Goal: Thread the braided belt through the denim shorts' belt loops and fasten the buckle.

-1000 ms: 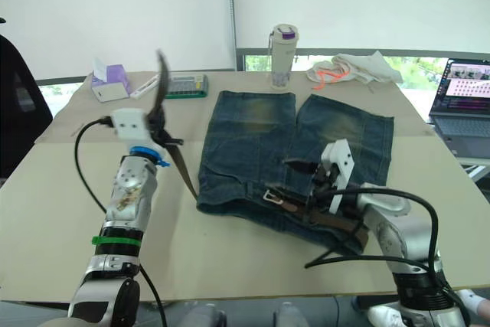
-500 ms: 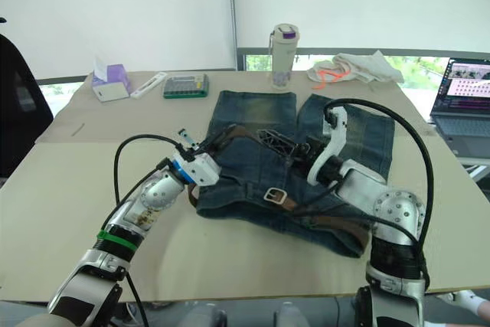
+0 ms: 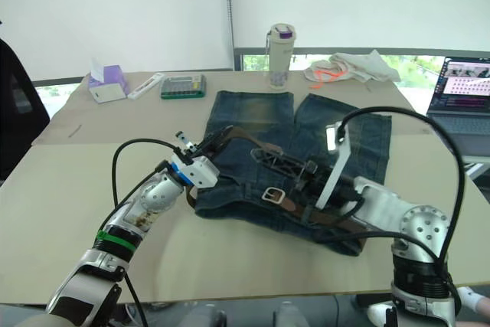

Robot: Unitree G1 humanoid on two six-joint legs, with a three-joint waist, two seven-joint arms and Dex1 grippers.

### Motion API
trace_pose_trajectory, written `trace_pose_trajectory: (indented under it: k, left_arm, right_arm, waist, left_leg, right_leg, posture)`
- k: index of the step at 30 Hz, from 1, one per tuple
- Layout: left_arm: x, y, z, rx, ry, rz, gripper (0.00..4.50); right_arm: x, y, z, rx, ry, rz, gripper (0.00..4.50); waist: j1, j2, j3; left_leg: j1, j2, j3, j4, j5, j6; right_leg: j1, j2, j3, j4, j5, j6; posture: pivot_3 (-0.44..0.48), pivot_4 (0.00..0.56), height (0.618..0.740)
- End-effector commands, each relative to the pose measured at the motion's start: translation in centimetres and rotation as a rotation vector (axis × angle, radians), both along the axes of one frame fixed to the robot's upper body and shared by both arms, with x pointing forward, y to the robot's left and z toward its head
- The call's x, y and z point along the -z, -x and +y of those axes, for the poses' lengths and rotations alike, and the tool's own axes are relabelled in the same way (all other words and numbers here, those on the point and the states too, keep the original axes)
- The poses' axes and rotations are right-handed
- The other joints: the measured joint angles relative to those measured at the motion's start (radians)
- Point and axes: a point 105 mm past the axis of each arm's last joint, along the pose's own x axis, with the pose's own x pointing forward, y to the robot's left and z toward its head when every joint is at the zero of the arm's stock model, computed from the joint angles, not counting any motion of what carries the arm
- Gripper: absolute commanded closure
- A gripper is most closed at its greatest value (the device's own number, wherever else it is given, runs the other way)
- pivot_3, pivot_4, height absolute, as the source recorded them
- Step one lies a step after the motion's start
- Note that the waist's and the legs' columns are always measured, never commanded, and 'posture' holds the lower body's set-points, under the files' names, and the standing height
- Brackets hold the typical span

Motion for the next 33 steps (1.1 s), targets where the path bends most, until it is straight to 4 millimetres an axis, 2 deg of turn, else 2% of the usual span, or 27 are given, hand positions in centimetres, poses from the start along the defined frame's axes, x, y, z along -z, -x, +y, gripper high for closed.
trace_pose_trajectory:
  k: [1,4,10,12,13,17,23,24,28,30,33]
  left_arm:
    - [-1.3,0.5,0.0,0.029,0.034,-0.041,4.48]
    - [-1.2,0.7,-0.1,0.042,0.025,-0.045,4.48]
    - [-0.7,1.1,-0.3,0.062,0.012,-0.039,4.48]
    - [-0.7,1.2,-0.4,0.067,0.015,-0.037,4.5]
    - [-0.7,1.2,-0.4,0.068,0.017,-0.036,4.5]
    - [-0.6,1.3,-0.4,0.073,0.019,-0.034,4.5]
    - [-0.3,1.5,-0.4,0.082,0.014,-0.023,4.5]
    - [-0.2,1.5,-0.4,0.083,0.014,-0.02,4.5]
    - [0.6,1.6,-0.4,0.114,-0.013,0.04,4.5]
    - [0.7,1.6,-0.1,0.108,-0.008,0.063,3.7]
    - [0.4,1.3,0.9,0.085,0.048,0.119,2.73]
  right_arm:
    - [0.0,-2.1,-1.3,0.136,-0.053,0.033,0.0]
    - [-0.6,-2.9,-2.5,0.202,-0.16,0.068,0.0]
    - [-0.9,-3.6,-3.1,0.257,-0.248,0.118,0.0]
    - [-0.5,-3.7,-3.0,0.262,-0.235,0.128,0.58]
    - [-0.3,-3.7,-2.9,0.27,-0.235,0.138,0.71]
    - [0.0,-4.0,-3.0,0.295,-0.246,0.159,2.25]
    - [0.0,-4.2,-3.1,0.307,-0.264,0.162,4.28]
    - [0.0,-4.2,-3.1,0.311,-0.265,0.163,4.44]
    - [-0.2,-4.2,-3.2,0.316,-0.282,0.15,4.44]
    - [-0.6,-4.1,-3.1,0.319,-0.288,0.12,4.5]
    - [-1.2,-4.0,-2.9,0.336,-0.29,0.065,4.5]
  waist:
    - [-0.001,0.001,0.0]
    - [0.0,0.001,0.0]
    - [0.001,0.002,0.0]
    - [0.001,0.002,0.0]
    - [0.001,0.002,0.0]
    - [0.001,0.002,0.0]
    - [0.001,0.002,0.0]
    - [0.001,0.002,0.0]
    - [0.0,0.002,0.0]
    - [0.0,0.002,0.0]
    - [-0.001,0.003,0.0]
  left_leg:
    - [0.0,0.0,0.0,0.0,0.0,0.0]
    - [-0.001,0.0,0.0,0.0,0.0,0.0]
    - [-0.001,0.0,-0.001,0.0,0.0,0.0]
    - [-0.001,0.0,-0.001,0.0,0.0,0.0]
    - [-0.001,0.0,-0.001,0.0,0.0,0.0]
    - [-0.001,0.0,-0.001,0.0,0.0,0.0]
    - [-0.001,0.0,-0.001,0.0,0.0,0.0]
    - [-0.001,0.0,-0.001,0.0,0.0,0.0]
    - [-0.001,0.0,-0.001,0.0,0.0,0.0]
    - [-0.001,0.0,-0.001,0.0,0.0,0.0]
    - [-0.001,0.0,-0.001,0.0,0.0,0.0]
  right_leg:
    - [0.0,0.0,0.0,0.0,0.0,0.0]
    - [-0.001,0.001,0.0,0.0,0.0,0.0]
    - [-0.001,0.0,0.0,0.0,0.0,0.0]
    - [-0.001,0.001,0.0,0.0,0.0,0.0]
    - [-0.001,0.001,0.0,0.0,0.0,0.0]
    - [-0.001,0.001,0.0,0.0,0.0,0.0]
    - [-0.001,0.001,0.0,0.0,0.0,0.0]
    - [-0.001,0.001,0.0,0.0,0.0,0.0]
    - [-0.001,0.001,0.0,0.0,0.0,0.0]
    - [-0.001,0.001,0.0,0.0,0.0,0.0]
    - [-0.001,0.001,0.0,0.0,0.0,0.0]
  posture:
    - [0.0,0.15,0.74]
    - [0.0,0.15,0.74]
    - [0.0,0.15,0.74]
    - [0.0,0.15,0.74]
    - [0.0,0.15,0.74]
    - [0.0,0.15,0.74]
    - [0.0,0.15,0.74]
    - [0.0,0.15,0.74]
    - [0.0,0.15,0.74]
    - [0.0,0.15,0.74]
    - [0.0,0.15,0.74]
